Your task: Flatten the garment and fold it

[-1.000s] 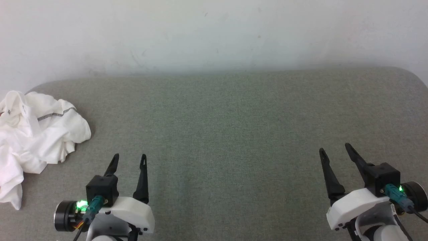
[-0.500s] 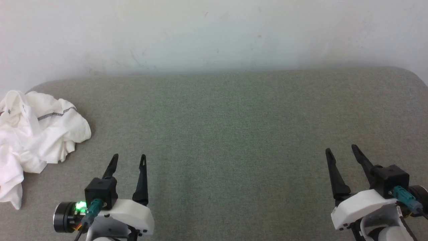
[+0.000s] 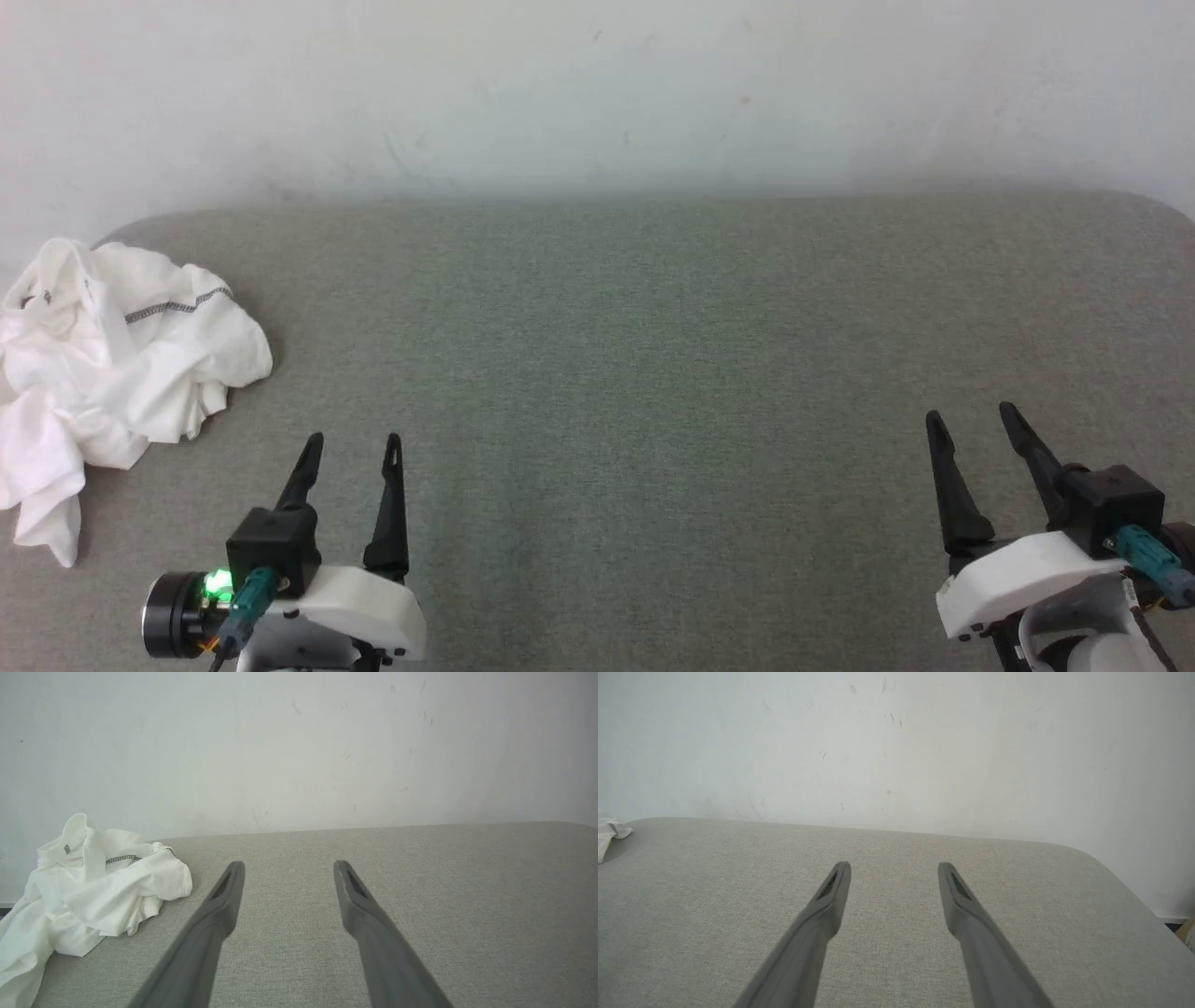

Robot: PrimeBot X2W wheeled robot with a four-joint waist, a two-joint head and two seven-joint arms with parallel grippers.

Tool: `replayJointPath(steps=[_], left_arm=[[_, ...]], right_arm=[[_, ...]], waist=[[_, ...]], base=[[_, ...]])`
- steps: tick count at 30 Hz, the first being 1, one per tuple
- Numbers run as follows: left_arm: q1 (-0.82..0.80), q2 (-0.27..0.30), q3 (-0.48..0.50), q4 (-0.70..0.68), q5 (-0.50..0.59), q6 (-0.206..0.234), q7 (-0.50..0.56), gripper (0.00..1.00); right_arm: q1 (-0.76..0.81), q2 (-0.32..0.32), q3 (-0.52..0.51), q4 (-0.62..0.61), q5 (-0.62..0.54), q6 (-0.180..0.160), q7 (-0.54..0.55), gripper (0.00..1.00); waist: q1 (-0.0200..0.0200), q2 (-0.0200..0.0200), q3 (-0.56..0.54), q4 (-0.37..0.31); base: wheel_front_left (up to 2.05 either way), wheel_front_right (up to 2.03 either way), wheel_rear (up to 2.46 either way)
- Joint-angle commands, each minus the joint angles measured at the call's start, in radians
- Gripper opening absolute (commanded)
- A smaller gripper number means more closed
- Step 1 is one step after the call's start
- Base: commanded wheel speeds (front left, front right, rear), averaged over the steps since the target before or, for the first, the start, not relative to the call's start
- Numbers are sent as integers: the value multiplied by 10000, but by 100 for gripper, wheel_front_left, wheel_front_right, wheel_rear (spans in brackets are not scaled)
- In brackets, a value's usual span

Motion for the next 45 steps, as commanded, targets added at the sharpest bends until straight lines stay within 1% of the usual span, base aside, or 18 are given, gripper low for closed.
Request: replayJointPath(steps=[1, 9, 22, 45], left_arm=[[134, 12, 55, -65, -107, -50, -124, 100], [267, 7, 74, -88, -180, -17, -271, 100], [440, 4, 103, -152, -362, 19, -542, 100], [738, 5, 141, -341, -716, 240, -1023, 100]], right_arm=[[110, 7, -52, 32, 71, -3, -138, 100], [176, 8, -89, 112, 90, -4, -284, 100], [222, 10, -64, 327, 163, -5, -555, 100], [87, 13, 236, 873, 142, -7, -1035, 100]], waist=[[0, 0, -10, 100], [0, 0, -54, 445], [0, 0, -44, 1202], [0, 0, 98, 2883]], base=[[0, 0, 0], [0, 0, 0], [0, 0, 0], [0, 0, 0]])
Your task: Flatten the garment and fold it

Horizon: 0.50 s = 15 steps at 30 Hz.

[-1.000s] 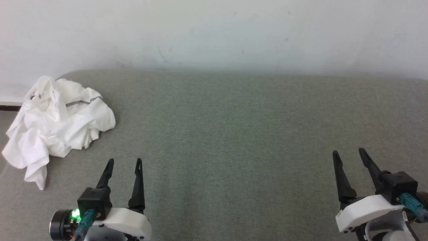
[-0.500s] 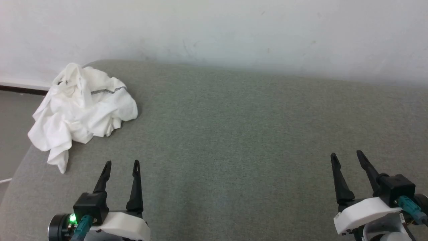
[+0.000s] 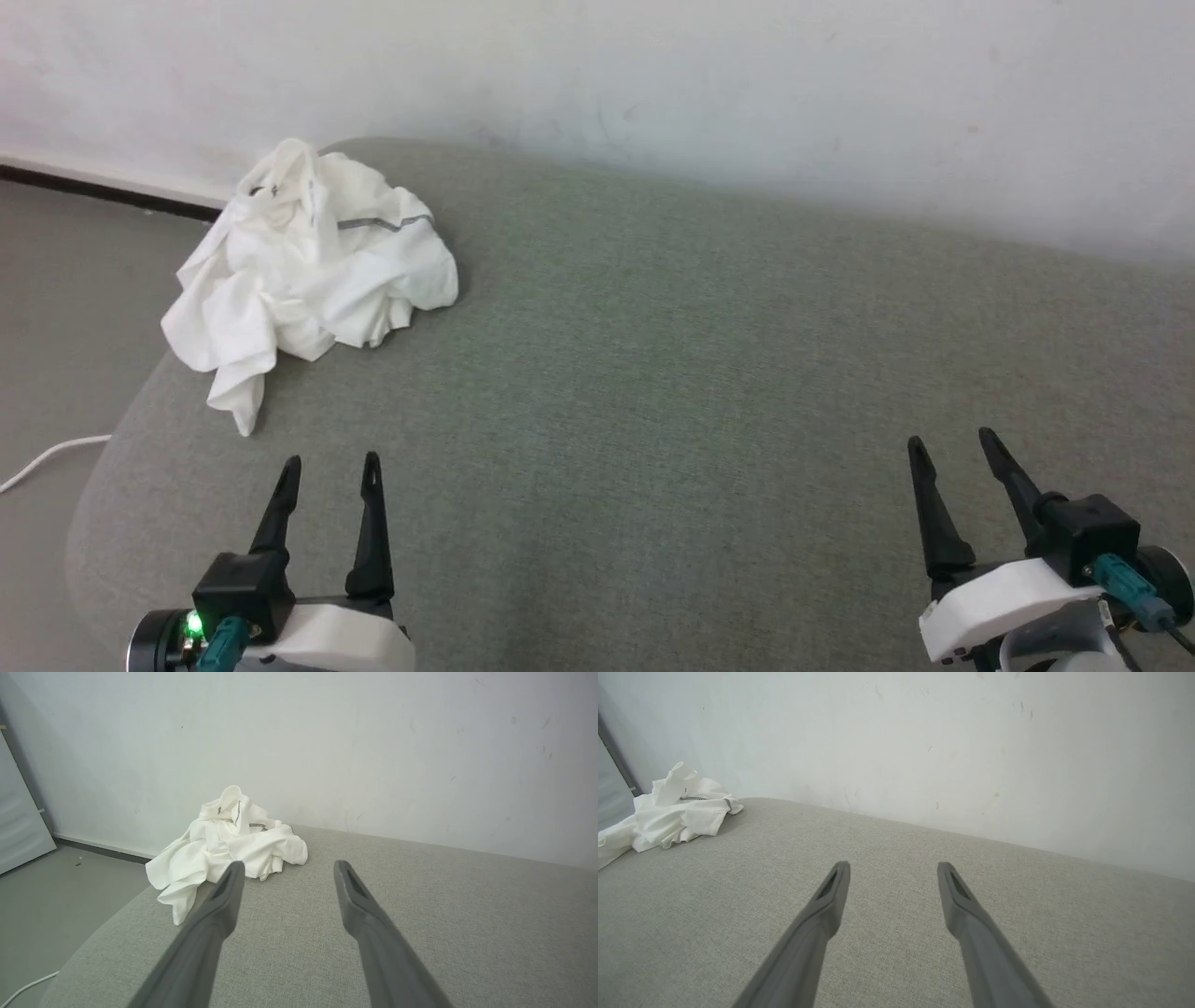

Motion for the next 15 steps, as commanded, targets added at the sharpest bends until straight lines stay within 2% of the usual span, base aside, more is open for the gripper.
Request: replayJointPath(steps=[1, 15], left_arm=[[132, 5, 30, -62, -103, 50, -106, 100], [417, 6, -1, -117, -326, 182, -399, 100]], right_arm=[[-42, 11, 12, 69, 44, -7, -93, 100], [-59, 13, 123, 369, -72, -9, -385, 100]], waist=[[0, 0, 17, 264], [0, 0, 27, 1318]], base=[[0, 0, 0], [0, 0, 0]])
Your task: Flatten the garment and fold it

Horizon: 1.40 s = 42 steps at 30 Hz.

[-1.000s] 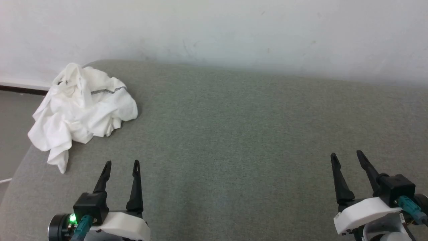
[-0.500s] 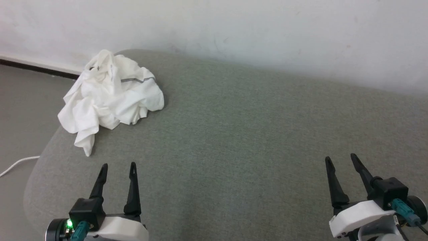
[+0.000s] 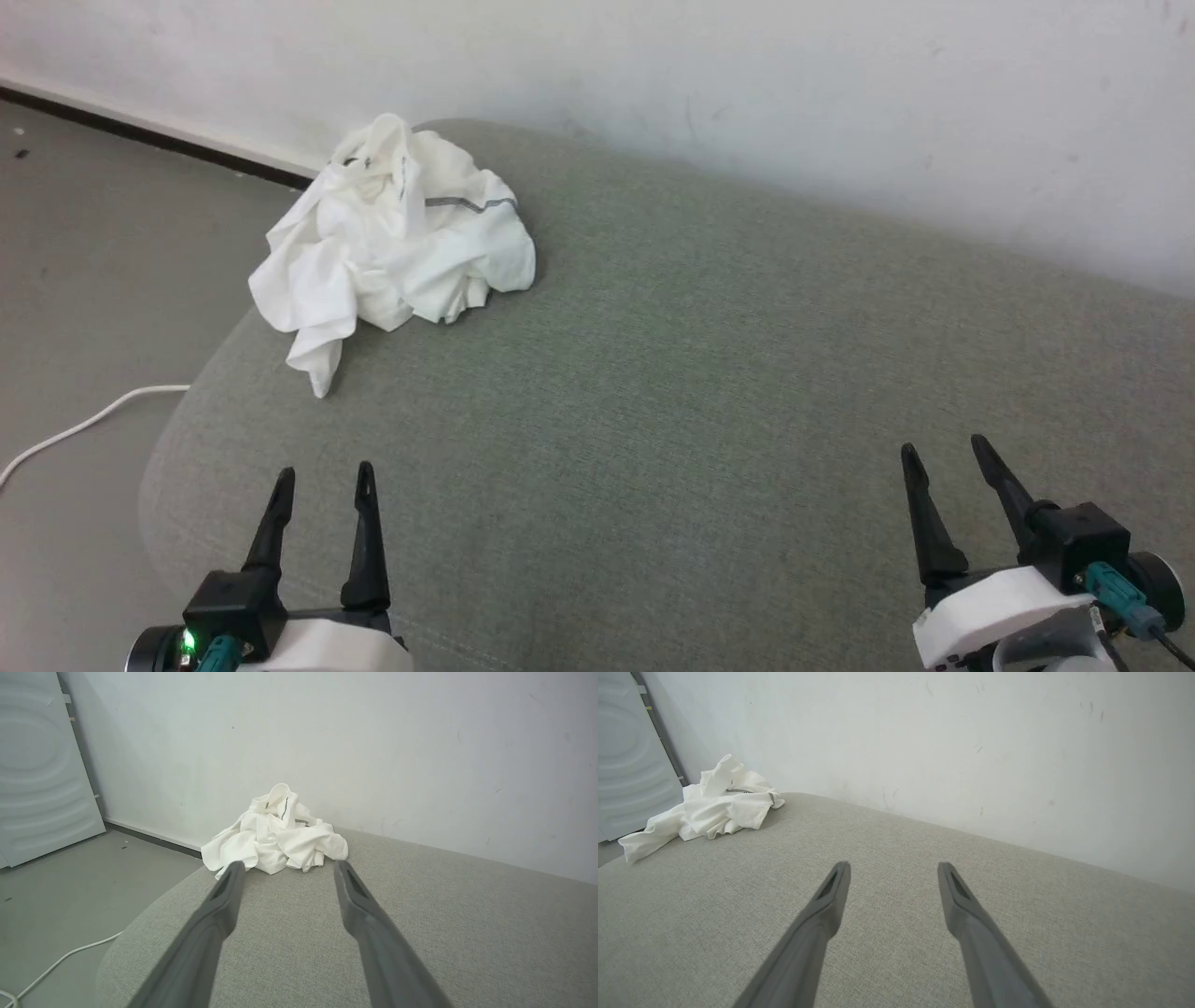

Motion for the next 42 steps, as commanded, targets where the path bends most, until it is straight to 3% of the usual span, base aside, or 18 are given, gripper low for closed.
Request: replayJointPath(steps=[1, 29, 42], left_arm=[[161, 6, 13, -64, -76, 85, -90, 100], [507, 9, 64, -94, -468, 158, -675, 100], [431, 9, 122, -28, -427, 19, -682, 100]], right_arm=[[-61, 11, 18, 67, -34, -9, -122, 100], [-9, 15, 15, 341, 12, -11, -559, 100], [-33, 15, 9, 288, 25, -11, -568, 100]], waist=[[0, -1, -10, 222], [0, -1, 5, 1344], [0, -1, 65, 1315]], base=[[0, 0, 0], [0, 0, 0], [0, 0, 0]])
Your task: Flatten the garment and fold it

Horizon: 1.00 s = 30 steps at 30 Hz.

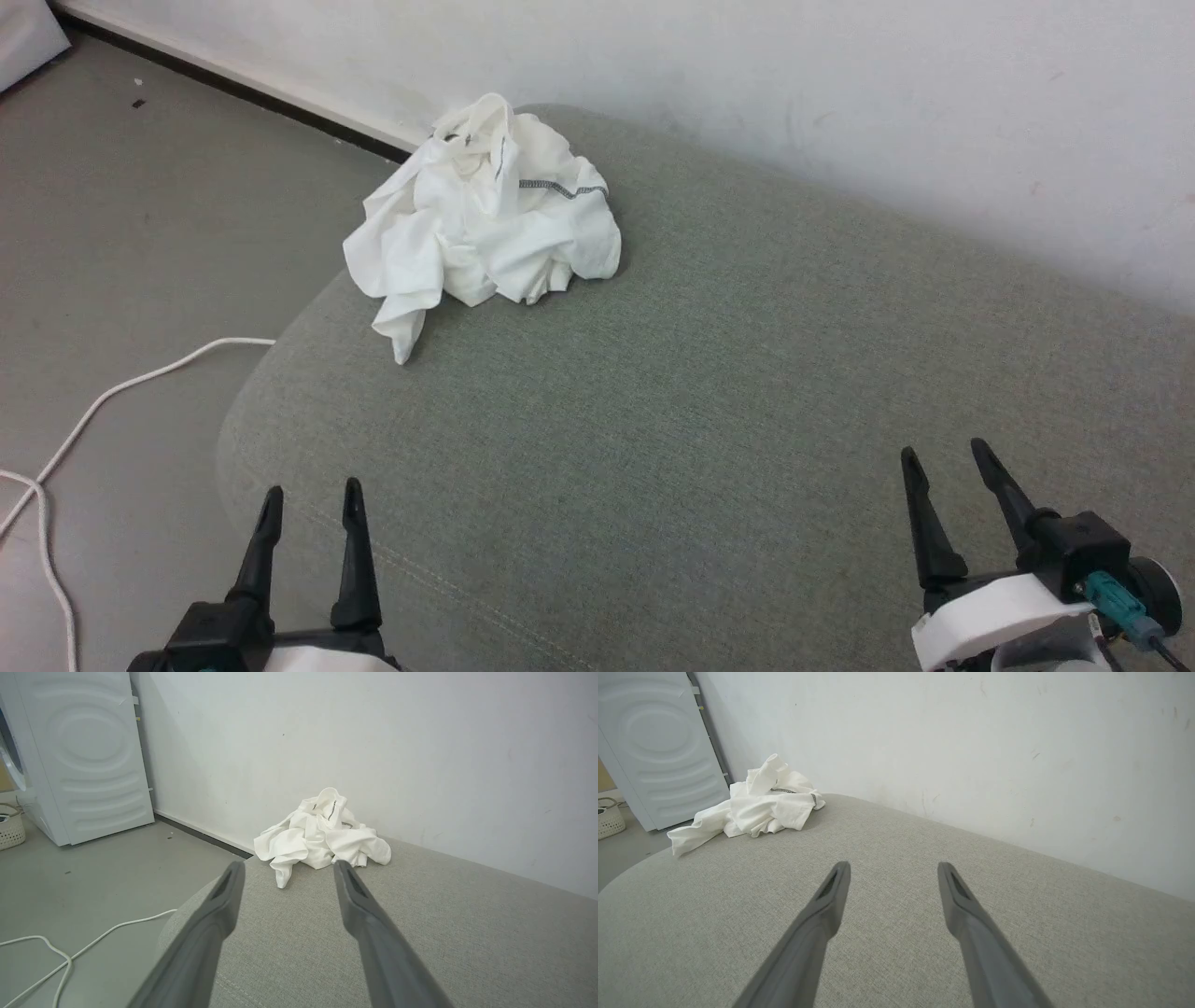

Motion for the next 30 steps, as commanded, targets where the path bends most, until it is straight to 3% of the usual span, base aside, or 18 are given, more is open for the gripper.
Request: replayJointPath(steps=[1, 6, 13, 21, 27, 30], left_arm=[[8, 9, 7, -15, 1, -105, -49, 100], [-923, 226, 48, -540, -258, -680, -49, 100], [-4046, 1575, 198, -661, -131, -1104, 954, 100], [-7882, 2732, 353, 1244, -768, -1344, 2927, 100], [-9755, 3415, 119, 3377, -1632, -1509, 4127, 100], [-10403, 3980, -68, 4271, -1902, -1545, 4235, 100]], right_arm=[[-30, 11, -11, -17, 17, -11, -75, 100], [-86, 11, -68, -329, -134, -11, 90, 100], [-368, 11, -348, -1426, -461, -11, 605, 100], [-859, 11, -336, -3348, -1320, -11, 1610, 100], [-1117, 11, -245, -4408, -1492, -11, 2236, 100], [-1220, 11, -279, -4846, -1613, -11, 2456, 100]], waist=[[0, -2, 15, -5], [0, -2, 259, -51], [0, -2, 1112, -213], [0, -2, 2633, -722], [0, -2, 3524, -1302], [0, -2, 3965, -1684]], base=[[0, 0, 0], [0, 0, 0], [0, 0, 0], [0, 0, 0], [0, 0, 0], [0, 0, 0]])
